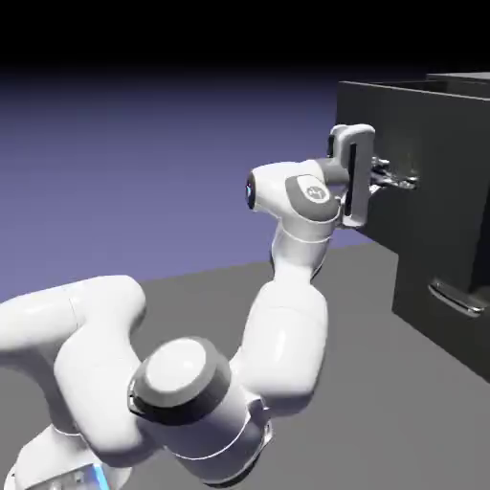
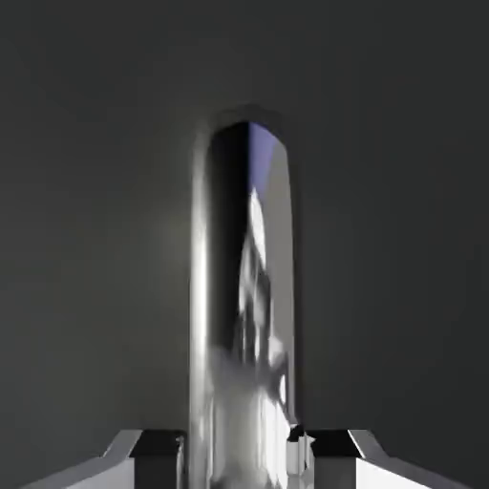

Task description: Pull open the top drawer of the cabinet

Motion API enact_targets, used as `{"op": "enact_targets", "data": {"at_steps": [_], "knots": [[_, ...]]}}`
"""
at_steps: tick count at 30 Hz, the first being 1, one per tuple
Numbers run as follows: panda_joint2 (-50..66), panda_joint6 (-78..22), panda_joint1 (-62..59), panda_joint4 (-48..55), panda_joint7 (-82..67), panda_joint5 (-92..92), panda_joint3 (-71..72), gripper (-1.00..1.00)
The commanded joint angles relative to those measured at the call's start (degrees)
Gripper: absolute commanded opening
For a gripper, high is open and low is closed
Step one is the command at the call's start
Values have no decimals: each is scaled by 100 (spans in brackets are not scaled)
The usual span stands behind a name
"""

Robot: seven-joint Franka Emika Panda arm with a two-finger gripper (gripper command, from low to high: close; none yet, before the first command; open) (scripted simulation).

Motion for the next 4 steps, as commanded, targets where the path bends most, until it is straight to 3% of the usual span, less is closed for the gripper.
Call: {"op": "enact_targets", "data": {"at_steps": [1,2,4], "knots": [[13,-30,-65,-90,-5,45,18,-100],[13,-30,-65,-90,-5,45,18,100],[50,-85,-219,-297,4,113,69,100]]}}
